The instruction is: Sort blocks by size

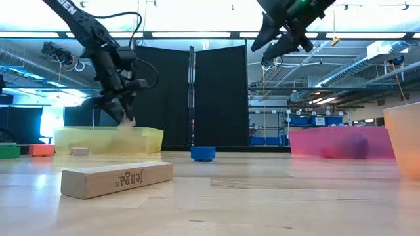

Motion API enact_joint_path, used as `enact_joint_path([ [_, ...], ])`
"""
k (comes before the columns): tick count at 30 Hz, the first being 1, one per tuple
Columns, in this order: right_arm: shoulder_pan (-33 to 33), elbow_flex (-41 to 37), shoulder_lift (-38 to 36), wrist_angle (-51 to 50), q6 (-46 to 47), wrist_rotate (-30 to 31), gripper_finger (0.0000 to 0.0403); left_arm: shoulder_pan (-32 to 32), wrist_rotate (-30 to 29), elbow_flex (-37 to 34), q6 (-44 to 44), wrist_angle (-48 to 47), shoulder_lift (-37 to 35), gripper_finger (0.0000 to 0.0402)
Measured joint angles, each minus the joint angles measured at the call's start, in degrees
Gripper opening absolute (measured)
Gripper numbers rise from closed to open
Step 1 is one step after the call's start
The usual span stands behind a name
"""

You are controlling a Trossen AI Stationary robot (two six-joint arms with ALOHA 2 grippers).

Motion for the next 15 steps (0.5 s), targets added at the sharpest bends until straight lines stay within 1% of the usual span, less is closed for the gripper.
enact_joint_path([
  [3,-0.4,0.0,0.0,1.85,1.66,0.0,0.0259,0.11,0.39,0.04,3.08,0.75,0.04,0.0204],
  [7,-0.48,-0.02,0.48,5.65,1.53,0.01,0.0255,0.52,0.38,1.8,6.32,-0.3,0.04,0.0238],
  [11,-0.46,-0.02,3.22,11.84,-1.77,0.0,0.0256,0.61,0.34,5.57,7.37,-3.22,-0.18,0.0249],
  [15,-0.46,-0.02,8.54,19.5,-4.43,-0.92,0.0258,-0.09,0.16,7.63,8.96,-4.85,-3.89,0.0251],
])
